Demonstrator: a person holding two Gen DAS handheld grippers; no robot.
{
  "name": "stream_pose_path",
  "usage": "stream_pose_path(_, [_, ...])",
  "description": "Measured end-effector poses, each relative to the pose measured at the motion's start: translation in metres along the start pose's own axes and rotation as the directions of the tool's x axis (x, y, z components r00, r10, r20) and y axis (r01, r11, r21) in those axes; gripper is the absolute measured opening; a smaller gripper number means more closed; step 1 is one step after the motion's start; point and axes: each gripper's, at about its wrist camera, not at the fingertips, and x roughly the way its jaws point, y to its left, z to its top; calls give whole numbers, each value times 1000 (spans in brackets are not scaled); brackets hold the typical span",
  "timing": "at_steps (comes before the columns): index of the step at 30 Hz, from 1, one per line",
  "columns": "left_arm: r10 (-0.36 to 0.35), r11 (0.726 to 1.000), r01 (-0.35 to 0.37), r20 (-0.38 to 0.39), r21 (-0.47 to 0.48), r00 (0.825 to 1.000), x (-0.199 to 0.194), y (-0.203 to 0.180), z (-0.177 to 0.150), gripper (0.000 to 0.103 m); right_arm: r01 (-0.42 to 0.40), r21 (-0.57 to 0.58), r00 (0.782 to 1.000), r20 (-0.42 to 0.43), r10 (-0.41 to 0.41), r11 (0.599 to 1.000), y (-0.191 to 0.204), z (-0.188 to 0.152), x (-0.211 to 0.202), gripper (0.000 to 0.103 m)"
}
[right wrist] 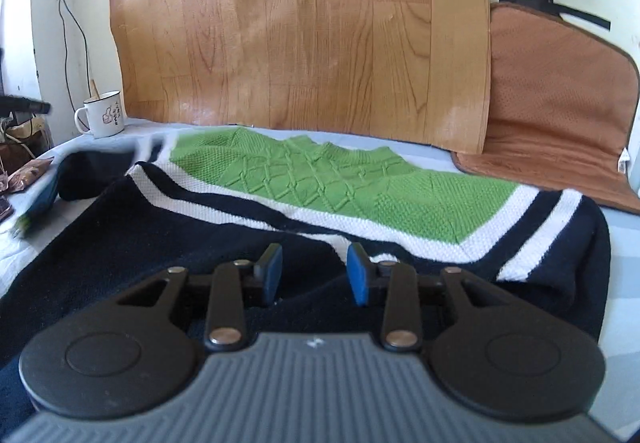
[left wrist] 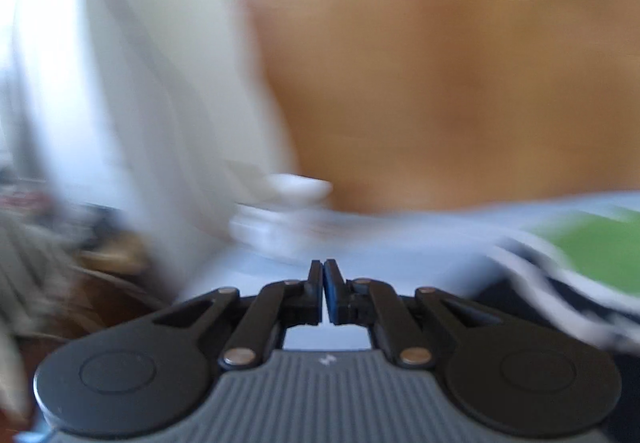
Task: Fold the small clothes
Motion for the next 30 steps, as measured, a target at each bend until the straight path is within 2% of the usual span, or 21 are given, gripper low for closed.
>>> stream_pose_path(1, [32,999,-34,-52,-37,998,15,9,7,2,-1,15,1000,-5,1,1000,-5,1,0,39])
stream_pose_path(3, [-94,983,74,-119,-166,988,26,24,16,3,8,44,1000,-1,-8,999,-17,4,-3,39])
stream_pose_path(4, [-162,969,137,-106,-207,981,24,24,19,4,26,51,1000,8,-27,998,-21,7,-6,39])
stream_pose_path(6, [-232,963,220,-66,-154,970,16,1,27,9,66,61,998,17,-67,996,-36,21,-6,39])
stream_pose_path(7, [-261,962,254,-59,-99,964,14,-17,31,27,70,71,997,15,-72,995,-47,30,-2,39])
stream_pose_path(8, [-294,955,292,-54,-50,954,12,-36,34,39,65,88,998,7,-66,994,-59,40,4,39])
stream_pose_path(9, [-333,943,333,-49,-11,942,10,-54,38,59,62,113,998,-3,-62,992,-71,50,11,41])
stream_pose_path(11, [-420,903,422,-42,75,906,9,-94,43,67,53,172,998,-32,-48,984,-92,69,30,45])
stream_pose_path(13, [-483,861,485,-48,156,874,12,-134,47,89,13,221,998,-59,0,975,-109,85,56,47])
stream_pose_path(14, [-516,837,518,-57,178,855,16,-151,49,91,1,236,997,-72,16,972,-115,91,72,50])
stream_pose_path(17, [-601,765,612,-123,197,790,29,-200,50,91,-14,199,991,-124,40,980,-116,102,120,58])
stream_pose_path(18, [-613,750,627,-135,210,778,32,-213,48,91,-21,177,988,-146,48,984,-111,104,135,63])
stream_pose_path(20, [-610,733,630,-161,257,776,46,-235,42,90,-33,133,981,-188,58,991,-106,105,165,65])
stream_pose_path(21, [-602,728,627,-180,277,778,51,-245,37,79,-35,120,976,-210,60,992,-103,104,177,65])
stream_pose_path(22, [-600,717,633,-206,290,773,57,-253,31,50,-42,111,970,-233,67,993,-101,103,189,65])
stream_pose_path(23, [-603,703,648,-238,292,761,60,-259,27,36,-47,107,964,-256,74,993,-100,102,199,64])
stream_pose_path(24, [-616,690,666,-252,283,746,62,-260,22,24,-54,99,957,-279,80,994,-97,100,207,54])
stream_pose_path(25, [-621,693,662,-232,285,749,62,-260,24,17,-59,71,959,-272,76,996,-92,99,209,46])
stream_pose_path(26, [-624,689,661,-221,297,750,59,-260,22,15,-73,39,964,-255,81,997,-86,100,206,18])
stream_pose_path(28, [-612,705,633,-177,320,771,53,-253,23,13,-67,11,972,-224,67,998,-74,109,200,18])
stream_pose_path(30, [-590,748,594,-113,297,800,48,-238,31,13,-57,-10,988,-144,55,998,-65,123,191,17])
